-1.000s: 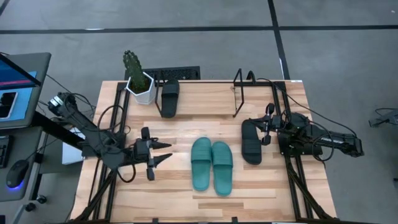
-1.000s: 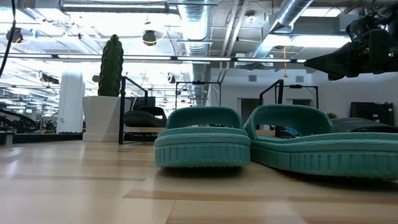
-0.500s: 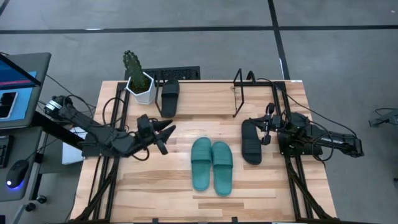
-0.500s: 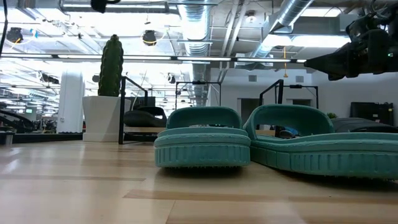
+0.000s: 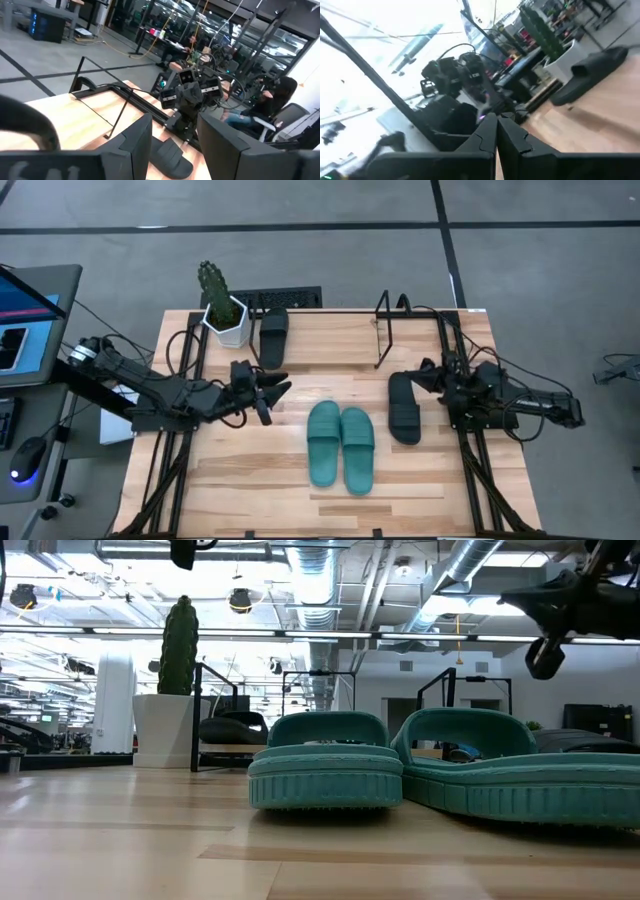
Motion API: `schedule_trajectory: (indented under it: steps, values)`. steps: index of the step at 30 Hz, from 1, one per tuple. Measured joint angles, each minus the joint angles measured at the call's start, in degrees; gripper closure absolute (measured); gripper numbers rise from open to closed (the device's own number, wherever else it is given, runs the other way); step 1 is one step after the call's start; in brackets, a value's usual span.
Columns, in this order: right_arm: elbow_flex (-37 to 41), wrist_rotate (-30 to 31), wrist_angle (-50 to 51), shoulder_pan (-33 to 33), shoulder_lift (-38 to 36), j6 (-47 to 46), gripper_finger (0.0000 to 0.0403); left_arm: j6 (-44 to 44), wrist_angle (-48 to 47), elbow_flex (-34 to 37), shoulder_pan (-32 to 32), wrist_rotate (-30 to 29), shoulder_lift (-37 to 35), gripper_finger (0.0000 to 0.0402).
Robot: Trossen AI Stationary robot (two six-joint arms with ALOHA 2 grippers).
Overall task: Pick and place slides into the shelf
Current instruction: Put the black slides on the shelf
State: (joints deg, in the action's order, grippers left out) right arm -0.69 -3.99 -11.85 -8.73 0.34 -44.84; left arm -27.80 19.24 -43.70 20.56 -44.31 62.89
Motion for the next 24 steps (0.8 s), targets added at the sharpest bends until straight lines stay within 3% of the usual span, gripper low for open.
schedule_trajectory:
  steps: [10, 19, 22, 24]
  values:
    - [-1.5, -1.3, 1.2, 0.6, 0.0, 2.0, 0.0403, 0.0, 1.3, 0.0, 0.0, 0.4, 0.0, 0.0257]
    - [-13.3, -2.4, -14.7, 2.6, -0.1, 30.8, 0.0403, 0.1, 1.9, 0.0, 0.0, 0.4, 0.0, 0.0257]
    - [-14.2, 2.0, -16.2, 3.0, 0.7, 40.0, 0.0403, 2.2, 4.3, 0.0, 0.0, 0.4, 0.0, 0.0257]
    - [-15.1, 5.3, -14.1, 3.0, 1.8, 38.6, 0.0403, 4.1, 5.9, -0.1, 0.0, 0.4, 0.0, 0.0257]
